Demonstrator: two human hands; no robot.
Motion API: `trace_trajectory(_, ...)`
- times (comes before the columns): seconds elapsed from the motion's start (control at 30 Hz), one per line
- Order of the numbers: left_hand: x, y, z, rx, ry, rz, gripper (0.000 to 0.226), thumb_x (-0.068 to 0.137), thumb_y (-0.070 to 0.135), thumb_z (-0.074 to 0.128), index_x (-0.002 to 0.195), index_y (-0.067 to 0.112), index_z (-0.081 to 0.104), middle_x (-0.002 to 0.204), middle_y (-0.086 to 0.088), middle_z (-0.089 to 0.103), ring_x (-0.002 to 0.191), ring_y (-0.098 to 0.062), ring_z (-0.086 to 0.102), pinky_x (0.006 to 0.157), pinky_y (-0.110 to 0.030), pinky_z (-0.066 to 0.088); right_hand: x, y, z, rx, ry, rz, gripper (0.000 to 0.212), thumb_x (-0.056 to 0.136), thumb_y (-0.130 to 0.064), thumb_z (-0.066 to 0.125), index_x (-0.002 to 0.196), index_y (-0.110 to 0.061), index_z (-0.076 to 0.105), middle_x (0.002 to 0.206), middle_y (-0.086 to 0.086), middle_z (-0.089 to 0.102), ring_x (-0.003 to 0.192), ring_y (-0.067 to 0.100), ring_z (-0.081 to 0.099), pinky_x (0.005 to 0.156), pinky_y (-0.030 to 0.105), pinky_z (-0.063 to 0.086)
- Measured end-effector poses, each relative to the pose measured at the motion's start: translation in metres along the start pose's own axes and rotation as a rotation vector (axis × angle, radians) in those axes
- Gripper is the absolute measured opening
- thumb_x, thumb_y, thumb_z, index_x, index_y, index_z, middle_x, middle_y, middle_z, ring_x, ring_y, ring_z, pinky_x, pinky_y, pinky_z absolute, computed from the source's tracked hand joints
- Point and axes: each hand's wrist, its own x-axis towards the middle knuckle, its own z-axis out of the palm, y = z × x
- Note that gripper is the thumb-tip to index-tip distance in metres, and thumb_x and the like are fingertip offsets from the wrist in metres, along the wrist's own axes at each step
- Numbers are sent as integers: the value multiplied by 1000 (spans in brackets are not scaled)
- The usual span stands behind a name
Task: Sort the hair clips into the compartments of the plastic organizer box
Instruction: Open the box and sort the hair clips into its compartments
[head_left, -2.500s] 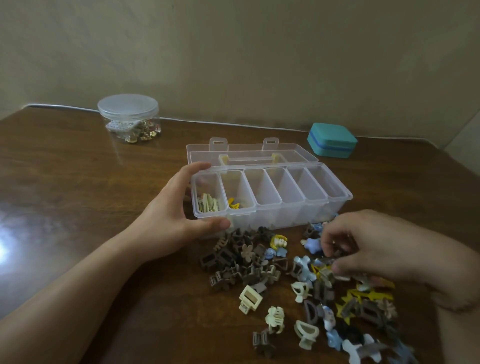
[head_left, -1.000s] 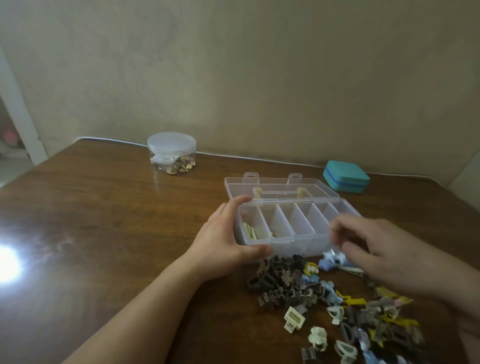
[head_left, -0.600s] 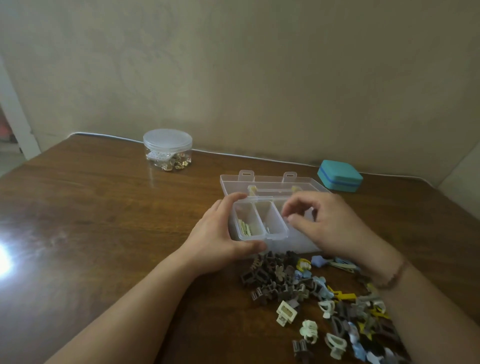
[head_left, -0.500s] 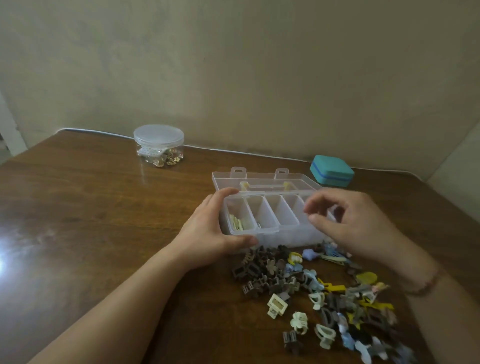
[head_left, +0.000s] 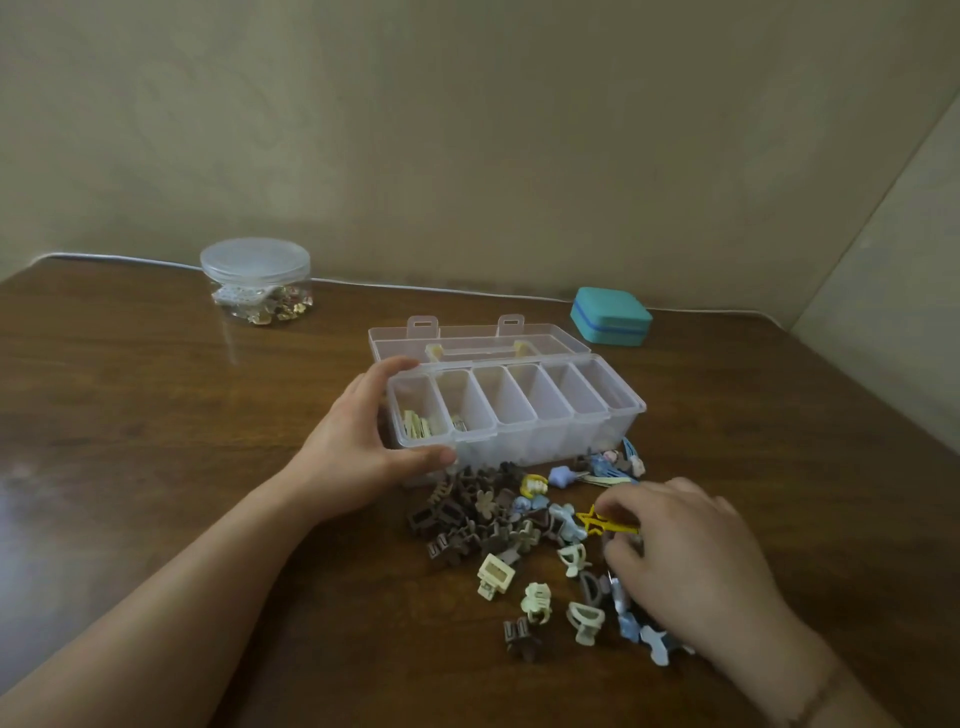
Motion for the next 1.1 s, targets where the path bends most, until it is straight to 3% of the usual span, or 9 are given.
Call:
trace_trajectory(0.07, 0, 1, 0, 0, -1, -2, 100, 57, 59, 78, 144, 43, 31, 148, 11, 37, 124, -6, 40, 93, -25, 40, 5, -1, -1, -7, -21, 1, 31, 92, -35, 50, 121, -43, 52, 112, -22, 56, 108, 3, 45, 96, 31, 39)
trace_trajectory(0.23, -2, 3, -1, 13, 3, 5, 101, 56, 61, 77, 144, 43, 30, 142, 15, 38, 124, -8, 42, 96, -29, 41, 15, 6, -6, 144, -100, 14, 22, 87, -29, 62, 102, -45, 58, 85, -24, 55, 90, 1, 51, 90, 31, 46)
trace_trajectory(0.37, -2, 3, -1, 21, 5, 2, 100, 57, 60, 77, 143, 44, 30, 135, 21, 35, 125, -7, 41, 97, -28, 41, 16, 13, -5, 319, -59, 22, 17, 85, -23, 69, 87, -39, 65, 82, -20, 63, 78, -5, 58, 63, 11, 46)
trace_trajectory(0.47, -1, 0, -1, 23, 4, 11, 97, 63, 56, 83, 143, 44, 30, 136, 19, 37, 128, -11, 44, 99, -32, 43, 20, 14, -6, 376, 5, 36, 19, 83, -20, 72, 80, -38, 66, 79, -18, 65, 73, -4, 60, 55, 10, 45)
trace_trajectory(0.7, 0, -3, -1, 42, 14, 24, 96, 65, 53, 84, 144, 43, 30, 140, 17, 39, 127, -8, 42, 100, -32, 41, 51, -20, -29, 614, 254, -113, 12, 78, -14, 76, 78, -24, 69, 73, -8, 67, 70, -1, 61, 59, 7, 46)
trace_trajectory(0.83, 1, -6, -1, 44, 16, 25, 96, 63, 57, 84, 142, 46, 31, 134, 20, 41, 127, -10, 45, 101, -35, 44, 89, -53, -17, 711, 252, -169, 10, 78, -14, 76, 75, -21, 69, 70, -5, 68, 63, 4, 62, 56, 12, 48)
trace_trajectory(1.0, 1, -7, -1, 40, 12, 25, 96, 62, 58, 83, 141, 48, 30, 133, 21, 41, 126, -10, 46, 103, -40, 45, 104, -61, -1, 617, 191, -211, 13, 84, -9, 66, 82, -21, 70, 73, -9, 66, 67, 3, 60, 60, 8, 47)
trace_trajectory(1.1, 2, -6, -2, 38, 12, 15, 97, 63, 57, 84, 143, 46, 30, 137, 19, 41, 128, -10, 45, 105, -41, 44, 99, -40, -15, 686, 262, -205, 18, 84, -5, 65, 80, -23, 69, 73, -6, 68, 68, 9, 64, 61, 19, 53)
